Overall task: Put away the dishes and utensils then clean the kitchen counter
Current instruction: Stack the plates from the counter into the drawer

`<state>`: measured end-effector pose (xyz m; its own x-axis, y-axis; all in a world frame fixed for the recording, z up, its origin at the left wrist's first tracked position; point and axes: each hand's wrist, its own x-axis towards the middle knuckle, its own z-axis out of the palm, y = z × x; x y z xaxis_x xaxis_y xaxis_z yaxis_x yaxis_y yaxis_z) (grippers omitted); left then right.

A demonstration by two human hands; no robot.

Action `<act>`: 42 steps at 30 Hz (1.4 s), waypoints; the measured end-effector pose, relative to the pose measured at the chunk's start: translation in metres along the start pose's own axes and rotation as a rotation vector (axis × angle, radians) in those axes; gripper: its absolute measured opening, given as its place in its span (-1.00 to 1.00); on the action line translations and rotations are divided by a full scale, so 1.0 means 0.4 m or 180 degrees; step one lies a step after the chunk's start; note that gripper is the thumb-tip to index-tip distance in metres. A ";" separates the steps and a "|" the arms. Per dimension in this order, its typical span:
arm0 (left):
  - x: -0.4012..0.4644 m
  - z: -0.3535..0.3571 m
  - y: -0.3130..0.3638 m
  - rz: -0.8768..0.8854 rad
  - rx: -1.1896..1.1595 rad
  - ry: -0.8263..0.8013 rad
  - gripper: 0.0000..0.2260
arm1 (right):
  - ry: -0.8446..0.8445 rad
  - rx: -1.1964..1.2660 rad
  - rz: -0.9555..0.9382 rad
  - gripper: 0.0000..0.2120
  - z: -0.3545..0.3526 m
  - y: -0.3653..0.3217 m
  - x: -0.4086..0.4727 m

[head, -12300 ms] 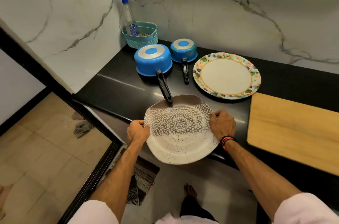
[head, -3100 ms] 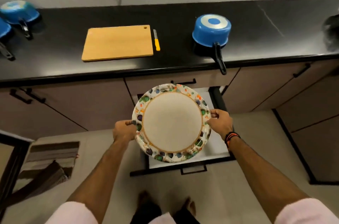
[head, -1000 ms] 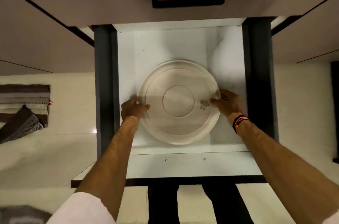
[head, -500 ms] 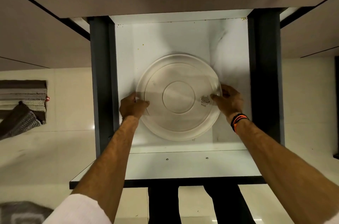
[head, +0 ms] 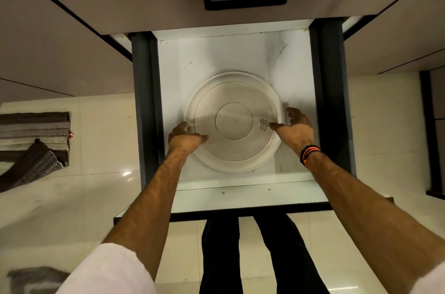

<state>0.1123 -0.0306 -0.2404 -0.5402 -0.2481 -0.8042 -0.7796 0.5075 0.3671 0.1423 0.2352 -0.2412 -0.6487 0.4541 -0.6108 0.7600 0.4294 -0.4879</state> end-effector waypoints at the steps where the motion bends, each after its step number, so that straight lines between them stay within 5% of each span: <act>1: -0.020 -0.003 0.000 0.0009 -0.0072 -0.0014 -0.28 | -0.0039 -0.0071 -0.0099 -0.31 -0.012 -0.007 -0.022; 11: -0.261 0.003 -0.060 0.0444 0.0136 -0.0037 -0.33 | -0.0326 -0.0908 -0.0823 -0.33 -0.100 0.040 -0.240; 24: -0.455 0.099 -0.323 0.1480 0.2324 0.0495 -0.34 | -0.0187 -0.2127 -0.1970 -0.45 -0.115 0.277 -0.468; 35: -0.428 0.128 -0.442 0.1625 0.2989 0.0225 0.10 | -0.0542 -0.3330 -0.1834 0.05 -0.052 0.373 -0.513; 42: -0.409 0.092 -0.365 0.1292 0.3098 -0.0209 0.15 | -0.0705 -0.3442 -0.1674 0.13 -0.059 0.319 -0.489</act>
<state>0.3262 -0.0337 -0.1795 -0.6625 0.1190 -0.7395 0.0618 0.9926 0.1043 0.3651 0.2197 -0.1692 -0.7656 -0.0680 -0.6397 -0.0869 0.9962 -0.0020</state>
